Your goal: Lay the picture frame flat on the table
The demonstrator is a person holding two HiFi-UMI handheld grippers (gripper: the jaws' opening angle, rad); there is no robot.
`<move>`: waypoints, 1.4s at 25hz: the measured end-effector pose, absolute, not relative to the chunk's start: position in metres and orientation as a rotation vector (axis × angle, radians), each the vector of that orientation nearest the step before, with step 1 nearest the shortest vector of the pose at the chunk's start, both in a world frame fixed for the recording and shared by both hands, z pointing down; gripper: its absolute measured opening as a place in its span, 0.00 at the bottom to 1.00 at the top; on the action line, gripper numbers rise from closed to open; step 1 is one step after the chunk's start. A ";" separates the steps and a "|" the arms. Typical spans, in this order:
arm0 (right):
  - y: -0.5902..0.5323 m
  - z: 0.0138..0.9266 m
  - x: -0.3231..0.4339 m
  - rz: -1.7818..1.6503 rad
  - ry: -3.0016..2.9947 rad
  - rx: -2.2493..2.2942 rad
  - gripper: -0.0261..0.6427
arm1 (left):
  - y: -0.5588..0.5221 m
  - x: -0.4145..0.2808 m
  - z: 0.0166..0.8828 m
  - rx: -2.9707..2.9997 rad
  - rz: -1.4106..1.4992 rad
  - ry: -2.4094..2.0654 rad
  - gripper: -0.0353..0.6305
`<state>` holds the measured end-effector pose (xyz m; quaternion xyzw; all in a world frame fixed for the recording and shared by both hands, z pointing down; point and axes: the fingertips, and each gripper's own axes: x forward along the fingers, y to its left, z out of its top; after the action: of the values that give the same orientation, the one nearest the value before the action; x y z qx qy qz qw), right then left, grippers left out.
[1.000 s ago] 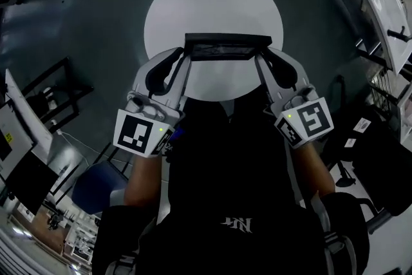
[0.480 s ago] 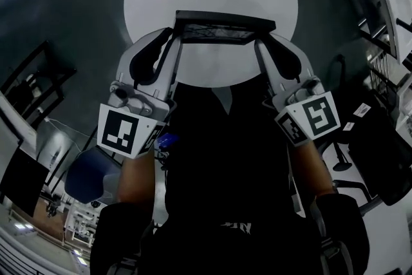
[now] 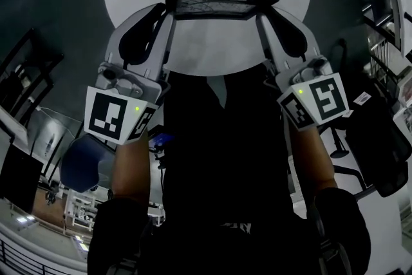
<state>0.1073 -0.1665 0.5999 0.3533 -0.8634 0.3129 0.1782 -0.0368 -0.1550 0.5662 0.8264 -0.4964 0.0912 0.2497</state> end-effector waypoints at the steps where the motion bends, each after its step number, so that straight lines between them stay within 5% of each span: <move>1: -0.168 0.605 0.109 0.890 -2.437 1.005 0.09 | -0.155 -0.035 0.573 2.247 0.256 -1.342 0.11; 35: -0.169 0.689 0.109 0.948 -2.361 0.982 0.09 | -0.148 -0.035 0.684 2.036 0.388 -1.283 0.11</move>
<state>0.1092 -0.1688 0.6890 0.3525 -0.8471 0.3402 0.2059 -0.0354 -0.1477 0.6836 0.7840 -0.4940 0.1494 0.3450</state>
